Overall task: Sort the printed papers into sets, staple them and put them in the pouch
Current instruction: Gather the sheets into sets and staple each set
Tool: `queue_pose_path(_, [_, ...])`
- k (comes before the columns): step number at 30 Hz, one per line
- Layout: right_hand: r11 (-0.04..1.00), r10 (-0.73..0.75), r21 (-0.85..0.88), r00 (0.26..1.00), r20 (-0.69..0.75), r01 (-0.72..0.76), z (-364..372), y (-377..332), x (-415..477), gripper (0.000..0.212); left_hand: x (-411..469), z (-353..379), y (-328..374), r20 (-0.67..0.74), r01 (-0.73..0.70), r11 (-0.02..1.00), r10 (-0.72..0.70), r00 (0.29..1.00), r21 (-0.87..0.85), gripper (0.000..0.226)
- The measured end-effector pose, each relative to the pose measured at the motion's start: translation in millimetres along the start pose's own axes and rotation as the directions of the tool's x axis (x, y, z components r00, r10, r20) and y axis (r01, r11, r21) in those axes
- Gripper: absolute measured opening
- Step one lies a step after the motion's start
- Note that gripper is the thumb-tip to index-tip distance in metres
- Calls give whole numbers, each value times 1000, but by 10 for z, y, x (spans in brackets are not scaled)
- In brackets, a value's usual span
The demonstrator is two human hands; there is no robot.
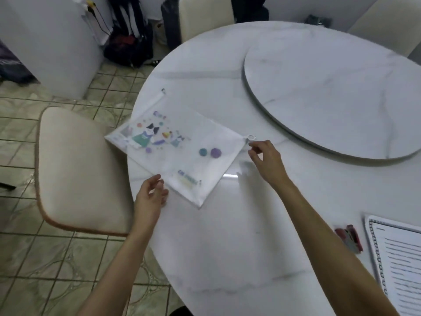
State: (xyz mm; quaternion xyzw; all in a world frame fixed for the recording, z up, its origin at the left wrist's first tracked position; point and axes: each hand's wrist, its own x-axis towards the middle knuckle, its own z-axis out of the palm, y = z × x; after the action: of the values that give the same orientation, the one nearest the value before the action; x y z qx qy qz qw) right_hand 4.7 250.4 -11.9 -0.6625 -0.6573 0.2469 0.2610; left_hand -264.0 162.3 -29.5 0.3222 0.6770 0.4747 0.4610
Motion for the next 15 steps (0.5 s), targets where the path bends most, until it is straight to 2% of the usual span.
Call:
queue_pose_path(7, [993,43,-112,998,45,-38,292,-81,666,35,264,28,22,-56,60,998,-62,997,-32,28])
queue_pose_path(12, [971,99,-228,987,128,-68,457,-136,828,45,389,15,11,-124,101,987,-116,986,-121,45])
queue_pose_path(15, [961,134,-259,984,117,-100,501,-124,849,46,521,-28,-27,-120,135,986,-146,982,-93,45])
